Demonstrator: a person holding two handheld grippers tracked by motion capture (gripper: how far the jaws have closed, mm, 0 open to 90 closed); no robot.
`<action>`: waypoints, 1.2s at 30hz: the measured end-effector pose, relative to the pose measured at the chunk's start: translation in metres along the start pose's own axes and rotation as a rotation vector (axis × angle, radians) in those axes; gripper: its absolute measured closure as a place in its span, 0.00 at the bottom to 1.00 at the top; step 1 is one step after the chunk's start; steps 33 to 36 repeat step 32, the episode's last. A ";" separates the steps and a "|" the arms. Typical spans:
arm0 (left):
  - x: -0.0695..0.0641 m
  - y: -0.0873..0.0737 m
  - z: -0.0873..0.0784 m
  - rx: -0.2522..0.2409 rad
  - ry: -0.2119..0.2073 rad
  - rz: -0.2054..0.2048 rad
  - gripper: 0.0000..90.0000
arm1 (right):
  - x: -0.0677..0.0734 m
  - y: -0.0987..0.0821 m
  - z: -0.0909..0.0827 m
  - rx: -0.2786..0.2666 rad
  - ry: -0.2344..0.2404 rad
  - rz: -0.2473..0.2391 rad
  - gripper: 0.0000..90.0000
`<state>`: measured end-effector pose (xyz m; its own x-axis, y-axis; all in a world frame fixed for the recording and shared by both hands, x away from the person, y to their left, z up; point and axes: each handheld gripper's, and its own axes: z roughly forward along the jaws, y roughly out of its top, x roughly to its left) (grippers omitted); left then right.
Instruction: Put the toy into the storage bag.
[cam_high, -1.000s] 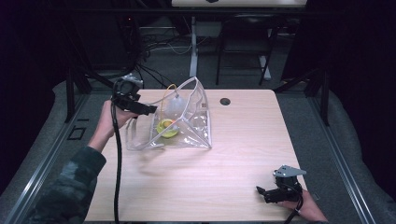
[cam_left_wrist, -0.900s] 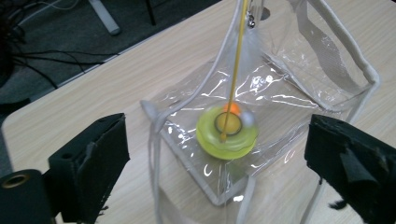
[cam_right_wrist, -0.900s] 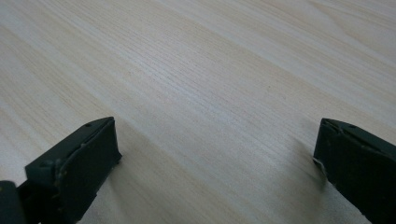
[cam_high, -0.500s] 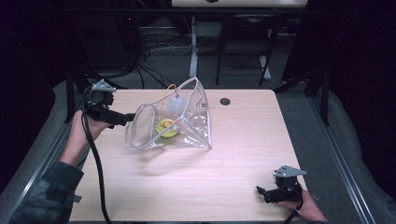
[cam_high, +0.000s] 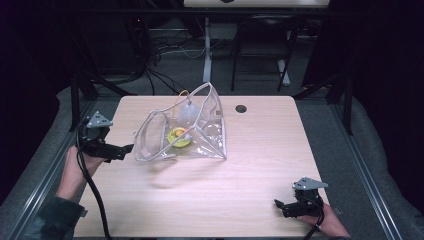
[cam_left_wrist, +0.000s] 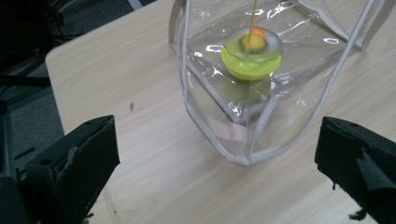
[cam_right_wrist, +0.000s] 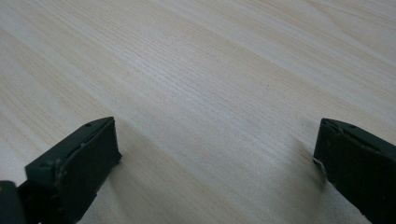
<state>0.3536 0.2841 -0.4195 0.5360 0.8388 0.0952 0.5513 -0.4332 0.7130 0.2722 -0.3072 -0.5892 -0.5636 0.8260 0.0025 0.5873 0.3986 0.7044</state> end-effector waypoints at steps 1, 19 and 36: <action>0.000 -0.004 0.001 0.012 -0.001 0.001 0.00 | 0.000 0.000 0.000 -0.003 0.000 0.002 0.00; -0.021 -0.070 0.039 0.050 -0.024 -0.068 0.00 | 0.000 0.000 0.000 0.000 -0.003 0.002 0.00; -0.024 -0.110 0.074 0.217 -0.037 -0.074 0.00 | 0.000 0.000 0.000 0.001 -0.007 0.001 0.00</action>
